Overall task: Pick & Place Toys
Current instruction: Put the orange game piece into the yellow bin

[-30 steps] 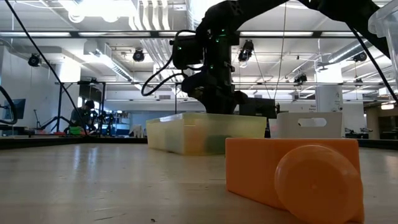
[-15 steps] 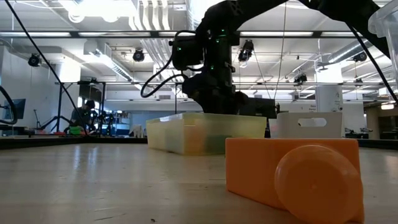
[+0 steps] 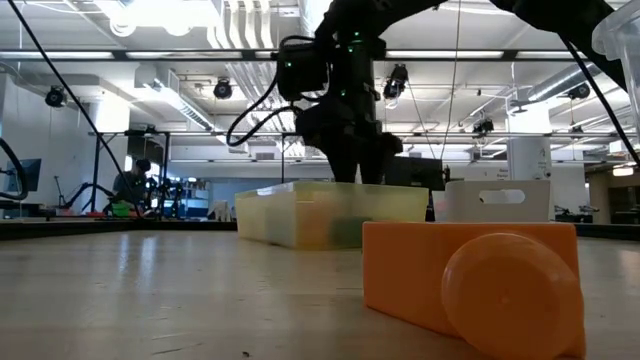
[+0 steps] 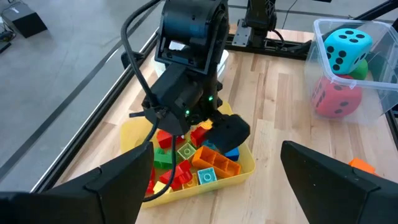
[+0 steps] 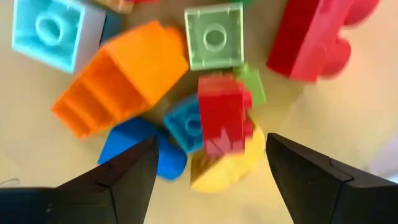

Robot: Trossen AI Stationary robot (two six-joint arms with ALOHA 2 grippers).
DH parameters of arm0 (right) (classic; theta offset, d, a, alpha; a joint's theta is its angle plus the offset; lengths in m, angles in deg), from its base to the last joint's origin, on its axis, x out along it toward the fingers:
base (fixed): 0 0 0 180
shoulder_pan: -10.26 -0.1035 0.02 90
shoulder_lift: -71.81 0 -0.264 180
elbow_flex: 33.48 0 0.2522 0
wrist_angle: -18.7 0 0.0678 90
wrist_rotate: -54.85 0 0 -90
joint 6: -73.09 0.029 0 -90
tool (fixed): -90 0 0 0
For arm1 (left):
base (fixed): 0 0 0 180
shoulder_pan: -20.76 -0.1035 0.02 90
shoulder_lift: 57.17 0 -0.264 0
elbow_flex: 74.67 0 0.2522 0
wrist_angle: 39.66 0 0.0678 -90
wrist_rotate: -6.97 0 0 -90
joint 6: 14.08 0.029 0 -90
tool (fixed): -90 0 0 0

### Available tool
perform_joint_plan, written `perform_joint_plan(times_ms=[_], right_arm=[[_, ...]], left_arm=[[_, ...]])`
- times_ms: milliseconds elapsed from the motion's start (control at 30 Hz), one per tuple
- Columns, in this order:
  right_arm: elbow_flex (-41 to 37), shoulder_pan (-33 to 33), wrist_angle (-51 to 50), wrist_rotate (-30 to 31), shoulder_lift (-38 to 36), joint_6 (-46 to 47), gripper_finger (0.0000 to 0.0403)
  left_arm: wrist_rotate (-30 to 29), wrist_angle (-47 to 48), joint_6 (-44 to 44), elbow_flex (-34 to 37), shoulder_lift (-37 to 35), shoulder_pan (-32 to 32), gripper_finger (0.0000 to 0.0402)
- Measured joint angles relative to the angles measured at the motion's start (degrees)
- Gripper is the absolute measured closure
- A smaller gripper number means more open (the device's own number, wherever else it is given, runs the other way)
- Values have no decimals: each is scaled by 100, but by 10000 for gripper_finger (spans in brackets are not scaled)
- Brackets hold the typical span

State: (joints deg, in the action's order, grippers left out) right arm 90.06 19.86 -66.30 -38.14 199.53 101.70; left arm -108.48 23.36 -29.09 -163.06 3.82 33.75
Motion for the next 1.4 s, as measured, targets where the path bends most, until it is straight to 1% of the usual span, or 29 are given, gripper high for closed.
perform_joint_plan(times_ms=[167, 500, 667, 833, 1233, 1400], right_arm=[[288, -198, -432, 14, -2, 103, 113], [1223, -914, -1103, 9, -15, 274, 113], [1659, -1343, -1316, -4, -17, 852, 113], [1896, -1804, -1381, 9, -17, 1889, 113], [1886, -2913, -1391, -5, -17, 3704, 113], [1791, -3298, -1275, 196, -17, 4229, 113]], left_arm=[[-1, 0, 0, 0, 0, 0, 50], [-1, 0, 0, 0, 0, 2, 50], [-1, 0, 0, 0, 0, 1, 51], [-1, 0, 0, 0, 0, 2, 51], [-1, 0, -1, 0, 0, 0, 51], [-1, 0, -1, 0, 0, 0, 50]])
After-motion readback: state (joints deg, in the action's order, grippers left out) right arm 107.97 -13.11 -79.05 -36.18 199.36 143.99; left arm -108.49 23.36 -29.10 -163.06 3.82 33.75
